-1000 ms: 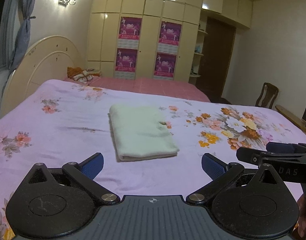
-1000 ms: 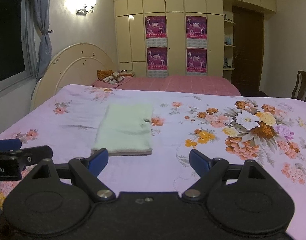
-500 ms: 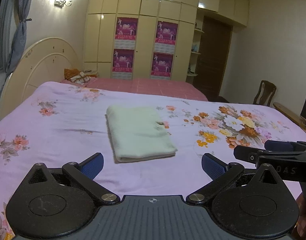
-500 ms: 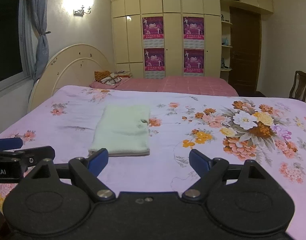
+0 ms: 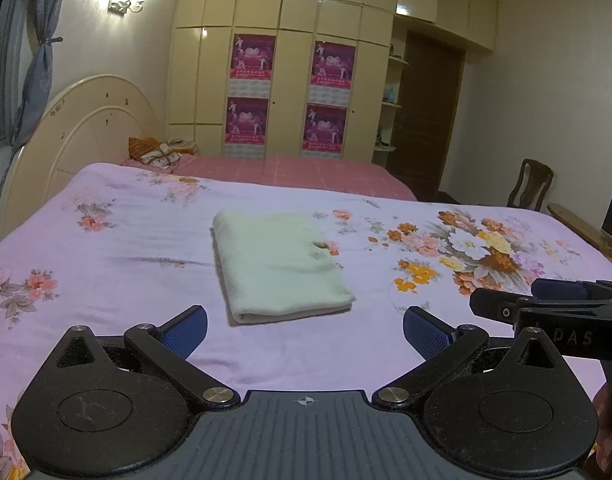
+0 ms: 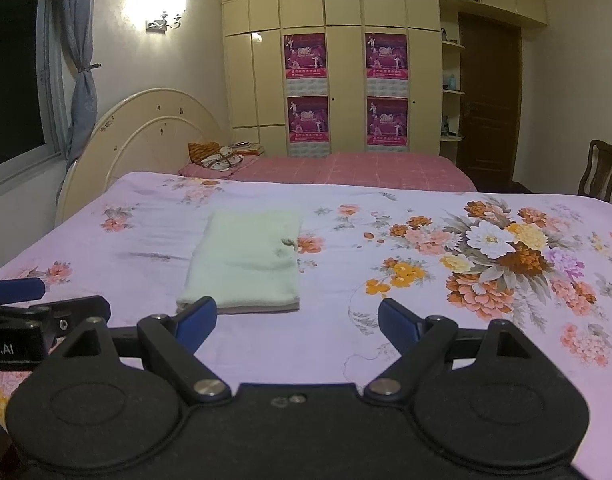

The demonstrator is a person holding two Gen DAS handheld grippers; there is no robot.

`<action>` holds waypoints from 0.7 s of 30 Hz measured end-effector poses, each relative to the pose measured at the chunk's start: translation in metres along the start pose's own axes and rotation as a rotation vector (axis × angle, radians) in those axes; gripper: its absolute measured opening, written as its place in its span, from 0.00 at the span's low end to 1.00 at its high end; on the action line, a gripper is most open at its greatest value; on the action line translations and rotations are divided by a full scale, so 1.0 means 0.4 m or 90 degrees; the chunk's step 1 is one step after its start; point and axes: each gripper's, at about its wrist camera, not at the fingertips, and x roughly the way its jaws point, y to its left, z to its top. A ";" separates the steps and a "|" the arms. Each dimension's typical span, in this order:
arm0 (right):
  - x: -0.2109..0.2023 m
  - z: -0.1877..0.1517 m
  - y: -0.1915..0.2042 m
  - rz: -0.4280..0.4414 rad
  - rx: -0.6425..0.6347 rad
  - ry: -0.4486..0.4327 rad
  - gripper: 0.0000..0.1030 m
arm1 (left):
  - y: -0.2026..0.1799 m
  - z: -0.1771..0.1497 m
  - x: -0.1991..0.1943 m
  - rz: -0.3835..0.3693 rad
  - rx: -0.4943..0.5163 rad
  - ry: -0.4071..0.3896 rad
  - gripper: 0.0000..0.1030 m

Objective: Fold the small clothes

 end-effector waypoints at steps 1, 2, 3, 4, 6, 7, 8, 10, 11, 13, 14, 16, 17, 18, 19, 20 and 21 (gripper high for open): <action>0.000 -0.001 -0.002 -0.001 0.001 0.000 0.85 | 0.000 0.000 0.000 0.000 0.000 0.000 1.00; -0.001 -0.002 -0.003 -0.003 0.002 0.000 0.85 | -0.001 -0.001 0.000 -0.001 0.000 0.000 1.00; -0.001 -0.003 -0.003 -0.004 0.003 0.001 0.85 | -0.001 -0.001 0.000 -0.001 0.001 0.000 1.00; 0.000 -0.003 -0.003 -0.005 0.004 0.001 0.85 | -0.001 0.000 0.003 -0.001 0.002 0.000 1.00; 0.003 -0.003 -0.003 -0.007 0.005 0.002 0.85 | -0.001 0.000 0.003 -0.001 0.002 0.001 1.00; 0.004 -0.004 -0.003 -0.007 0.006 0.002 0.85 | -0.002 0.001 0.004 -0.002 0.003 0.000 1.00; 0.003 -0.004 -0.004 -0.008 0.006 0.002 0.85 | -0.003 0.001 0.004 -0.003 0.005 -0.001 1.00; 0.003 -0.005 -0.004 -0.008 0.005 0.002 0.85 | -0.005 0.000 0.004 -0.004 0.009 -0.005 1.00; 0.003 -0.005 -0.005 -0.007 0.005 0.002 0.85 | -0.005 0.000 0.004 -0.006 0.011 -0.008 1.00; 0.003 -0.006 -0.004 -0.008 0.005 0.003 0.85 | -0.009 -0.001 0.001 -0.003 0.020 -0.019 1.00; 0.003 -0.007 -0.004 -0.008 0.005 0.003 0.85 | -0.011 -0.001 0.001 -0.008 0.027 -0.021 1.00; 0.004 -0.008 -0.004 -0.008 0.004 0.005 0.85 | -0.013 -0.001 -0.001 -0.018 0.035 -0.022 1.00; 0.003 -0.009 -0.004 -0.008 0.004 0.005 0.85 | -0.014 -0.001 -0.002 -0.015 0.035 -0.023 1.00; 0.004 -0.010 -0.003 -0.008 0.004 0.006 0.85 | -0.013 -0.001 -0.002 -0.014 0.033 -0.022 1.00; 0.003 -0.010 -0.002 -0.007 0.005 0.005 0.85 | -0.014 -0.001 -0.003 -0.016 0.031 -0.023 1.00; 0.004 -0.011 -0.002 -0.007 0.004 0.006 0.85 | -0.014 -0.001 -0.003 -0.014 0.030 -0.022 1.00; 0.004 -0.011 -0.002 -0.007 0.004 0.006 0.85 | -0.015 -0.001 -0.002 -0.011 0.028 -0.020 1.00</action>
